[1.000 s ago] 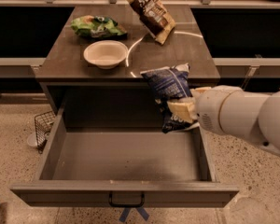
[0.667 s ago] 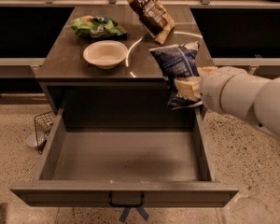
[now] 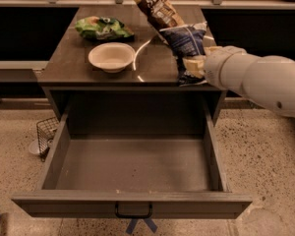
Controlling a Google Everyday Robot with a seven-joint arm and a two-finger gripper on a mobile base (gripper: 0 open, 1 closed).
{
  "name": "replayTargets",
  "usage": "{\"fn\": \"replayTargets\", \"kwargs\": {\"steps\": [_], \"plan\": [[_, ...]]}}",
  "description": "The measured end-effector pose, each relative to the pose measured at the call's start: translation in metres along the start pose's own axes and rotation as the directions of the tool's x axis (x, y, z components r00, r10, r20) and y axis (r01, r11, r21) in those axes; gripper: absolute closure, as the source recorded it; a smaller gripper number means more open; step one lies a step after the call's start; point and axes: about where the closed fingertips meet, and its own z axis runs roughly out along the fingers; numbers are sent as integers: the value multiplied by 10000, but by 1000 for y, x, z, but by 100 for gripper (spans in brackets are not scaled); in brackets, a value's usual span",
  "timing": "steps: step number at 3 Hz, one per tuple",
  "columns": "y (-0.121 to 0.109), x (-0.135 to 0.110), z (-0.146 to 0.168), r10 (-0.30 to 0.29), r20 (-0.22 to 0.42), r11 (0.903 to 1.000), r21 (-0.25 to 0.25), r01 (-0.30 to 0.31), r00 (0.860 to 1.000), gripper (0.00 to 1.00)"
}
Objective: Pick blue chip bag from top drawer and place on counter
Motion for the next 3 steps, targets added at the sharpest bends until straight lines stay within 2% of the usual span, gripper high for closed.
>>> {"fn": "replayTargets", "kwargs": {"steps": [1, 2, 3], "plan": [[1, -15, 50, -354, 141, 9980, -511, 361, 9993, 100], [0, -46, 86, -667, 601, 9936, -872, 718, 9960, 82], [1, -60, 111, -734, 737, 9926, -910, 800, 9946, 59]]}}
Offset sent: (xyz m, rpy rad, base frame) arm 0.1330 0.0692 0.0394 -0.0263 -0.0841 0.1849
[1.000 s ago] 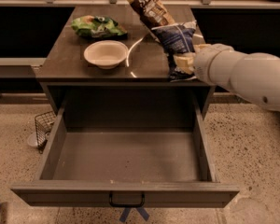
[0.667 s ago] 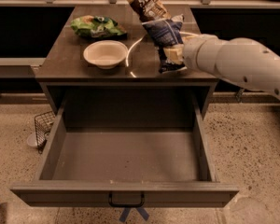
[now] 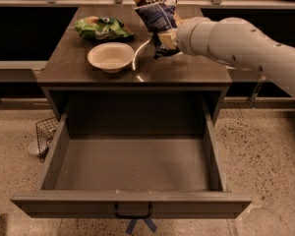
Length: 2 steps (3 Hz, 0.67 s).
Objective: Pick blue chip bag from top drawer and place on counter
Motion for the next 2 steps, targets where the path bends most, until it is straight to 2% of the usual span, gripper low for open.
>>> {"fn": "replayTargets", "kwargs": {"steps": [1, 2], "plan": [[1, 8, 20, 90, -235, 10000, 17, -89, 9997, 35], [3, 17, 17, 296, -504, 9995, -66, -300, 9983, 12]]}}
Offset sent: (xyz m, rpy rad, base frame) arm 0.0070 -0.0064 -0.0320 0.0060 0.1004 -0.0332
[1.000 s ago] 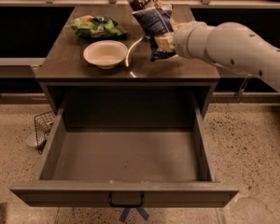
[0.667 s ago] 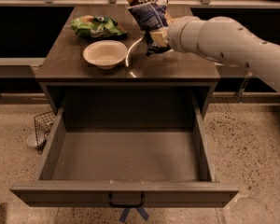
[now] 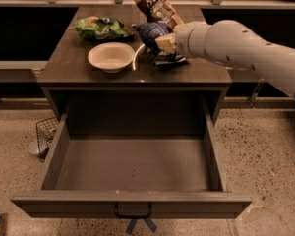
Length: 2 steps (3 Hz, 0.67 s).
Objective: Pick blue chip bag from top drawer and place on counter
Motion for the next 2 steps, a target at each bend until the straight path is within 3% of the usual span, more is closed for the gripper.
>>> {"fn": "replayTargets", "kwargs": {"steps": [1, 2], "plan": [[15, 7, -36, 346, -218, 9987, -368, -354, 9992, 0], [44, 5, -95, 960, -153, 9921, -791, -970, 9953, 0]]}}
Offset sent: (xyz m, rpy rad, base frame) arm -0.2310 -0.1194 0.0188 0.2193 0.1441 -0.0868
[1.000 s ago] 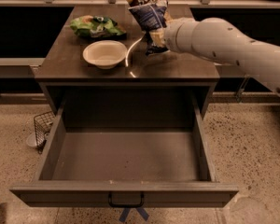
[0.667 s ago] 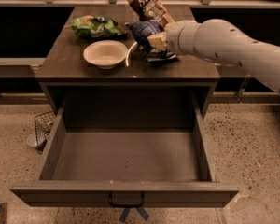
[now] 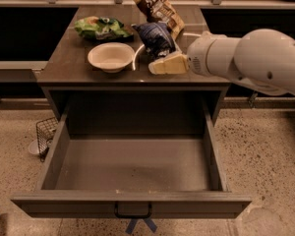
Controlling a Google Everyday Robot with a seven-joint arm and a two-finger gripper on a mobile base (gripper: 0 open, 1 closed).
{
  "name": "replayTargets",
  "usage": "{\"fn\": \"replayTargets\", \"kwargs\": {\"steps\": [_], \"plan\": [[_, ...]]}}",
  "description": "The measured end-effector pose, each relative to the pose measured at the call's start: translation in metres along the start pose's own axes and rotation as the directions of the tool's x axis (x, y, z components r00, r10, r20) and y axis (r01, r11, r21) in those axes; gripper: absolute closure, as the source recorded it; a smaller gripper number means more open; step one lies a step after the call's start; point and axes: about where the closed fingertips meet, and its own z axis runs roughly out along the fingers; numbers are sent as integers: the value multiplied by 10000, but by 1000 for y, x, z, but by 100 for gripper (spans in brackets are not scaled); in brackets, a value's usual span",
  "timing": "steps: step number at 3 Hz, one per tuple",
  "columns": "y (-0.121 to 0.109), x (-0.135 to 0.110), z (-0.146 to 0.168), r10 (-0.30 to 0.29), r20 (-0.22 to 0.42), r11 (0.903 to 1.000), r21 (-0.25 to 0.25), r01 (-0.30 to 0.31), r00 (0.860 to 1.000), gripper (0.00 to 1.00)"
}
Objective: Pick blue chip bag from top drawer and place on counter
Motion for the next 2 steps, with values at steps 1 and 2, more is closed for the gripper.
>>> {"fn": "replayTargets", "kwargs": {"steps": [1, 2], "plan": [[15, 14, -76, 720, -355, 9972, 221, -713, 9968, 0], [0, 20, -103, 864, -380, 9940, 708, -836, 9955, 0]]}}
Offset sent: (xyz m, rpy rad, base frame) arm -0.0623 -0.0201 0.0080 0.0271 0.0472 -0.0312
